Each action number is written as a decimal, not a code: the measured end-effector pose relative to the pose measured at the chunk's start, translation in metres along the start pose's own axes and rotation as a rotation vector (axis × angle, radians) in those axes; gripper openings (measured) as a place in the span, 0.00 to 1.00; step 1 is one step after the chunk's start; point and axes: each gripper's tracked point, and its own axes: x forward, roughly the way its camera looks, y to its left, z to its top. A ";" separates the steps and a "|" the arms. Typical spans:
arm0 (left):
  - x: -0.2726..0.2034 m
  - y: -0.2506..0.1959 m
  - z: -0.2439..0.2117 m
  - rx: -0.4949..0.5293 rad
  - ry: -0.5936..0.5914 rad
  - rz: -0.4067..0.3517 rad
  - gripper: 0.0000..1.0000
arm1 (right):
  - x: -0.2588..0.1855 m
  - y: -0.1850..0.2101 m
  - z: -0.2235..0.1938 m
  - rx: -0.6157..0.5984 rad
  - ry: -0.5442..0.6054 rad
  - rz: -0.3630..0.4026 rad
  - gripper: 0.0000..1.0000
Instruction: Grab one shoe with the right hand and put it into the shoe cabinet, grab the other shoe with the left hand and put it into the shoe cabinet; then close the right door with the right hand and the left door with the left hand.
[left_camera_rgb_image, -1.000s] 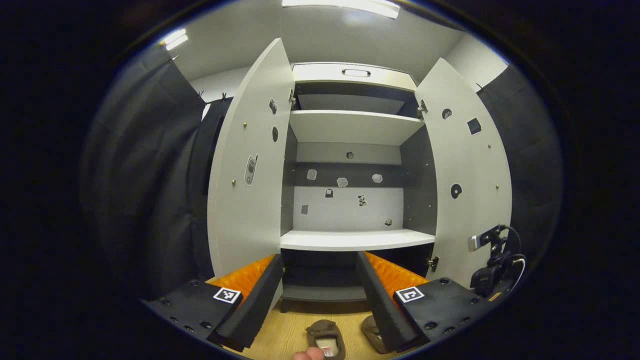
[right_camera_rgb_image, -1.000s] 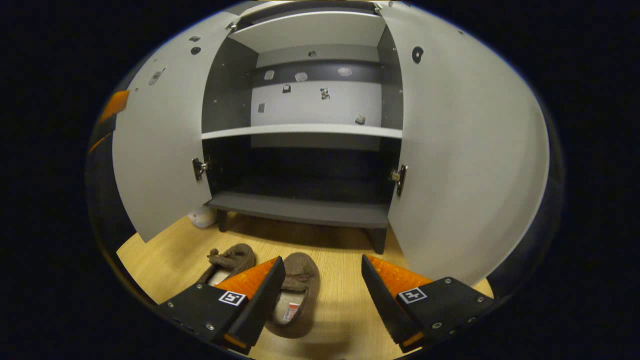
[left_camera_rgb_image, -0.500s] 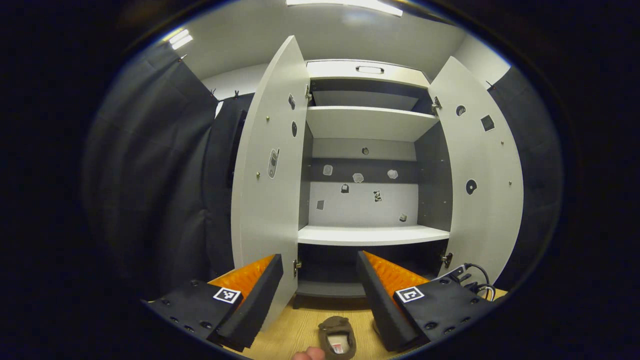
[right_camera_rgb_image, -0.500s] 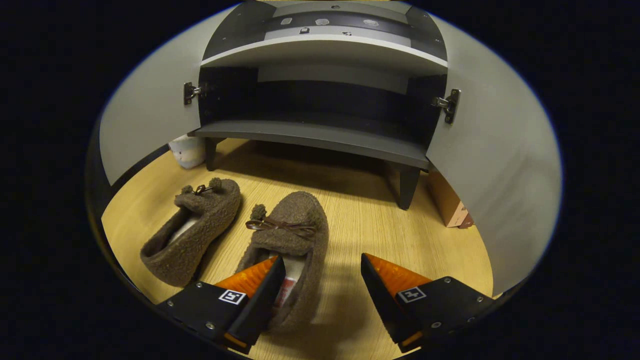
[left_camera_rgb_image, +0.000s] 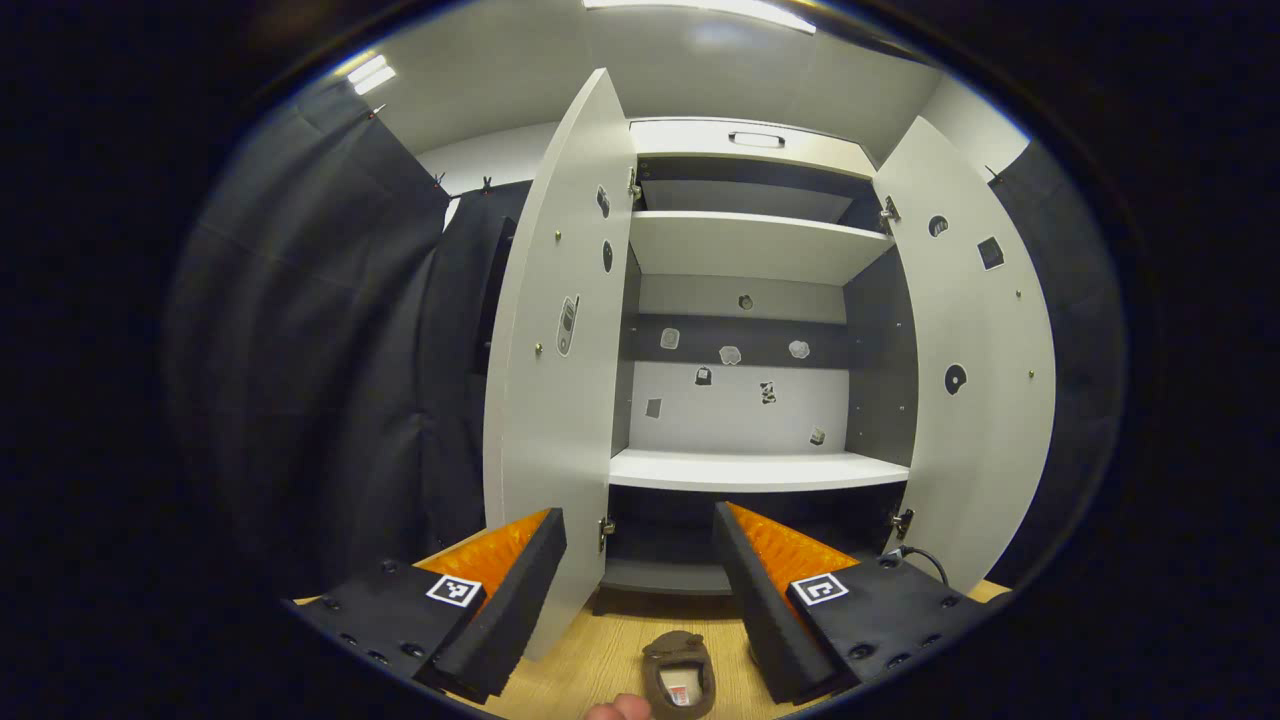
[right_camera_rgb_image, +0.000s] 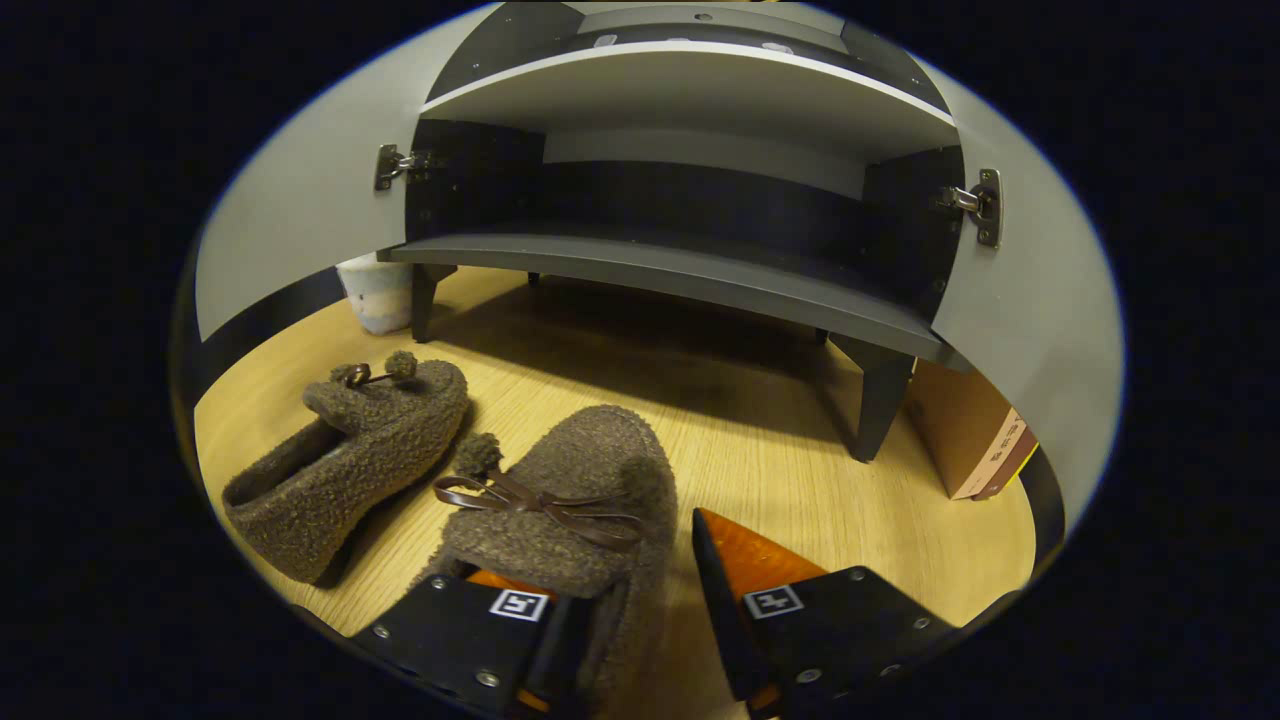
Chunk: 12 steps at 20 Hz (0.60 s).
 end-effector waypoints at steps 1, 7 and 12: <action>0.000 0.000 0.000 0.006 0.004 0.001 0.96 | 0.001 -0.005 0.005 -0.010 -0.017 -0.034 0.37; 0.005 -0.011 -0.002 0.024 0.009 -0.022 0.97 | -0.029 -0.008 0.040 0.001 -0.127 -0.065 0.06; 0.011 -0.028 -0.006 -0.009 0.005 -0.084 0.97 | -0.117 -0.019 0.120 -0.015 -0.275 -0.110 0.06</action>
